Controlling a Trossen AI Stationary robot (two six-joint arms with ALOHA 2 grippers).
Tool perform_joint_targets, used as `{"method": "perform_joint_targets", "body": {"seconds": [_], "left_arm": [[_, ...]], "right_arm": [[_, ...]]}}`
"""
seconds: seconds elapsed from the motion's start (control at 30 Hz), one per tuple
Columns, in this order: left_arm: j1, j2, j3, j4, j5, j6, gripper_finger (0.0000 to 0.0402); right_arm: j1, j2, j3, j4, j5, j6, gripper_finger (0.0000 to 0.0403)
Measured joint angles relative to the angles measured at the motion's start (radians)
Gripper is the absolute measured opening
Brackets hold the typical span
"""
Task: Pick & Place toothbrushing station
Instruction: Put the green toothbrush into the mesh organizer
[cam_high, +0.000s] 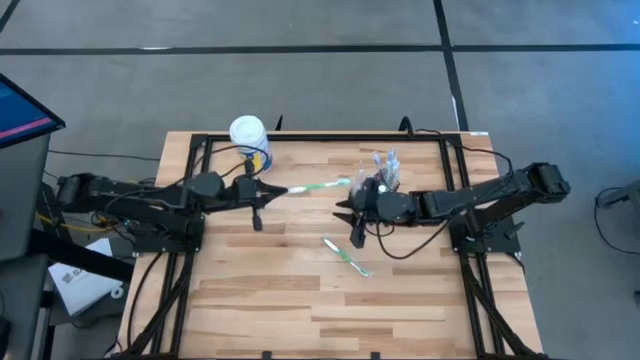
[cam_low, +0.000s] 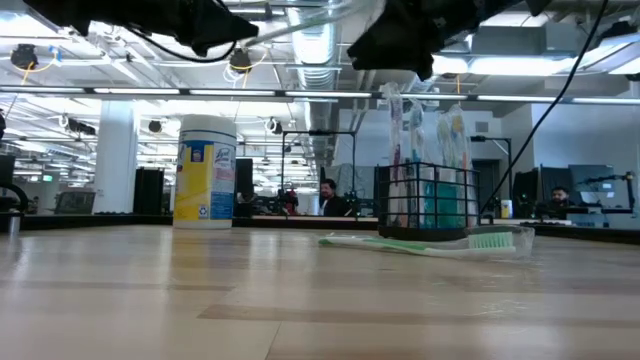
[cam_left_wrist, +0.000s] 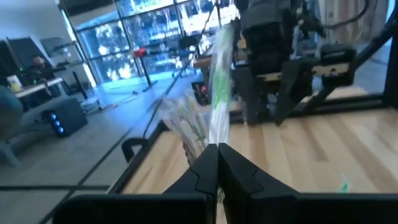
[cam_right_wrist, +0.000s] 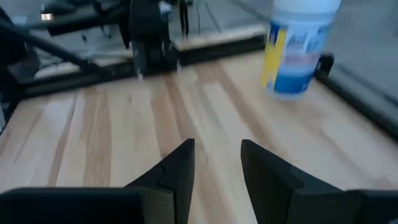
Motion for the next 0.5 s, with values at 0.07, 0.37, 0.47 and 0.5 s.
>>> {"method": "perform_joint_targets", "body": {"seconds": [0.07,0.37,0.47,0.5], "left_arm": [[0.000,-0.022,0.000,0.003,0.001,0.001,0.0000],[-0.001,-0.053,0.000,0.018,0.001,0.028,0.0000],[-0.001,-0.053,0.000,0.029,0.001,0.031,0.0000],[-0.001,-0.053,0.000,0.031,0.001,0.034,0.0000]], "right_arm": [[-0.010,0.000,0.000,0.055,0.001,-0.035,0.0122],[-0.050,0.000,0.000,0.282,0.004,-0.144,0.0122],[-0.064,0.000,0.000,0.315,0.004,-0.160,0.0122],[-0.068,0.000,0.000,0.325,0.004,-0.161,0.0122]]}}
